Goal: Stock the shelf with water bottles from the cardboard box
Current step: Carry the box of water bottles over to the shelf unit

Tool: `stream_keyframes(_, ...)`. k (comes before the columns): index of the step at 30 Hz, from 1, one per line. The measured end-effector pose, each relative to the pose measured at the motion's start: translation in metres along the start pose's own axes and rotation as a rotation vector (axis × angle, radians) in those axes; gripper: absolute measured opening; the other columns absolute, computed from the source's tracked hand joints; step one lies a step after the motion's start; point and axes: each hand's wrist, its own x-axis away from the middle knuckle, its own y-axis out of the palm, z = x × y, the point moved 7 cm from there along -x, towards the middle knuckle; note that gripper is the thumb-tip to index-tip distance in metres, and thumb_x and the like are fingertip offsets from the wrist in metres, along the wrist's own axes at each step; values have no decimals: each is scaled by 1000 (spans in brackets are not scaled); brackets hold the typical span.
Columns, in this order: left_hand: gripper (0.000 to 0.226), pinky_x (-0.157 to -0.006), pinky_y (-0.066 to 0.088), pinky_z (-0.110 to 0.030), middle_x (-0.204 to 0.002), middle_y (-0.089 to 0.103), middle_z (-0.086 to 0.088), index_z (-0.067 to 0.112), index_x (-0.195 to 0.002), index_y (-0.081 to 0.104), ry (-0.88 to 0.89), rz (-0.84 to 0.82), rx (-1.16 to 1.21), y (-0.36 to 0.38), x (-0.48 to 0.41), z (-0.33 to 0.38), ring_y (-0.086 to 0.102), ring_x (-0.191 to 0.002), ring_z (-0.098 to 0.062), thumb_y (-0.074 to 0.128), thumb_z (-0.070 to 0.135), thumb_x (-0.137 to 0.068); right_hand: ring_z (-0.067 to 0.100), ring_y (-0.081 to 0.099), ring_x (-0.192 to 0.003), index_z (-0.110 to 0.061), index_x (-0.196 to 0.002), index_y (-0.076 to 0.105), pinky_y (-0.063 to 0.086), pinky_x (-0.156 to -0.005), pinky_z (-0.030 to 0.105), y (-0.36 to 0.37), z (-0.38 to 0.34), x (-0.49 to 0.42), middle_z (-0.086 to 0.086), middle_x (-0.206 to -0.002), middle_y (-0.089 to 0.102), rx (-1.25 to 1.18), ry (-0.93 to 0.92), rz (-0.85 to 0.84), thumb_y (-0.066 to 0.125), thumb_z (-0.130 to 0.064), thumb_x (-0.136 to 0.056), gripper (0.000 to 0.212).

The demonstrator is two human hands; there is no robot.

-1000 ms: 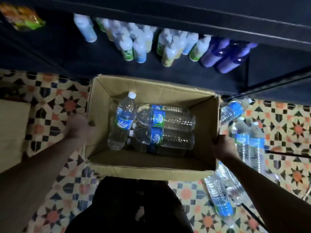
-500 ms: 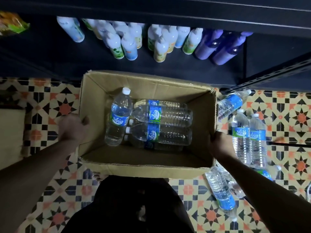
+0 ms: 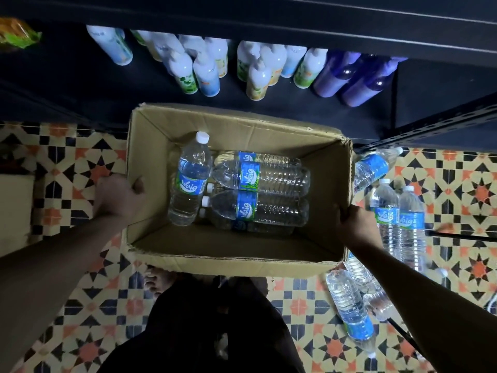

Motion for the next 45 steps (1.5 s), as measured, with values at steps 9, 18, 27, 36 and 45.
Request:
stream_keyframes(9,50,-59,36,-36,-58,42,-14,-4,-70,51,74,26,-64,-3,-2,3,48,-66,-30,48,37,-98,44,64,-74,6,-84,66,39,-61,34,1,-5,1,32,-77,64,14,66,-47,52,-31,-99,43)
stream_keyframes(18,43,-65,48,-40,-82,61,-25,-3,-87,62,24,-48,-47,-2,11,-1,62,-82,-38,43,33,-100,43,64,-90,3,-104,60,45,-71,40,-7,-14,13,31,-97,66,59,163,-123,48,-24,-99,30)
stream_keyframes(27,46,-82,54,-37,-120,65,-16,11,-132,56,-28,-315,253,-21,24,-24,64,-103,-32,58,35,-94,41,47,-123,-3,-139,37,43,-98,56,-35,-56,50,26,-138,43,60,156,-12,55,-23,-93,53)
stream_keyframes(36,37,-87,53,-35,-131,60,-7,12,-128,60,-62,-302,635,-107,53,-99,61,-114,-25,58,30,-96,33,65,-107,-17,-125,63,46,-88,30,-23,-281,84,18,-115,69,79,-336,-370,59,-17,-91,34)
stream_keyframes(45,43,-85,43,-27,-138,57,-7,19,-136,54,-479,-72,812,-173,101,-312,59,-116,-27,60,30,-94,32,61,-115,-18,-119,63,46,-100,43,13,-558,203,12,-120,68,152,-793,-489,58,-27,-96,26)
